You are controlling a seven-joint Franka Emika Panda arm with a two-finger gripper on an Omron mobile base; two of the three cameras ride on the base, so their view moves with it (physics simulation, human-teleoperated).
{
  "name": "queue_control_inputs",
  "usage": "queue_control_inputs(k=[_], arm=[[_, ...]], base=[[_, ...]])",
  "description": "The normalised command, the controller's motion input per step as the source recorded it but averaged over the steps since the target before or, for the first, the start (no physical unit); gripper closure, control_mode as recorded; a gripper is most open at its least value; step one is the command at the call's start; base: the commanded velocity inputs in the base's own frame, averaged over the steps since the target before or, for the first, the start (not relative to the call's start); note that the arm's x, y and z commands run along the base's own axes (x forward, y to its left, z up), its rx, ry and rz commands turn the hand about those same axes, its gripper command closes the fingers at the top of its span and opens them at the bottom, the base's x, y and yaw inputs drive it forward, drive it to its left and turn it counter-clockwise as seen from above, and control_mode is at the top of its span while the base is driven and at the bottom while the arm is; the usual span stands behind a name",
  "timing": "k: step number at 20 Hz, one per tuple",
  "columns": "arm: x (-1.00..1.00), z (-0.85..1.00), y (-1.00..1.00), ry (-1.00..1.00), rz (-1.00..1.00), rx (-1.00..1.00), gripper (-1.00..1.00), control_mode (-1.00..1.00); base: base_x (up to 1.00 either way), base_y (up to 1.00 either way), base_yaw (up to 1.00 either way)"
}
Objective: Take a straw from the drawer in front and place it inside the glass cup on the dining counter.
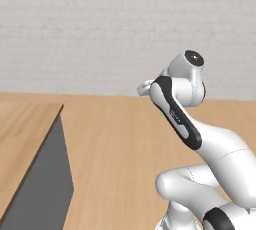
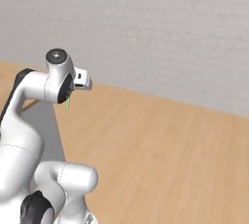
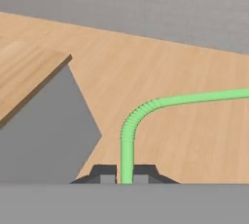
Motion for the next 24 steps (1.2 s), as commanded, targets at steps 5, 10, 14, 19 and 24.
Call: queue_control_inputs(k=[5,10,14,19,24], arm=[[0.0,0.0,0.0,0.0,0.0,0.0,1.0,1.0],[0.0,0.0,0.0,0.0,0.0,0.0,1.0,1.0],[0.0,0.0,0.0,0.0,0.0,0.0,1.0,1.0],[0.0,0.0,0.0,0.0,0.0,0.0,1.0,1.0],[0.0,0.0,0.0,0.0,0.0,0.0,1.0,1.0]], base=[[1.0,-0.49,0.45],[1.0,-0.55,0.46],[0.97,-0.59,0.45],[0.98,-0.59,0.45],[1.0,-0.55,0.46]])
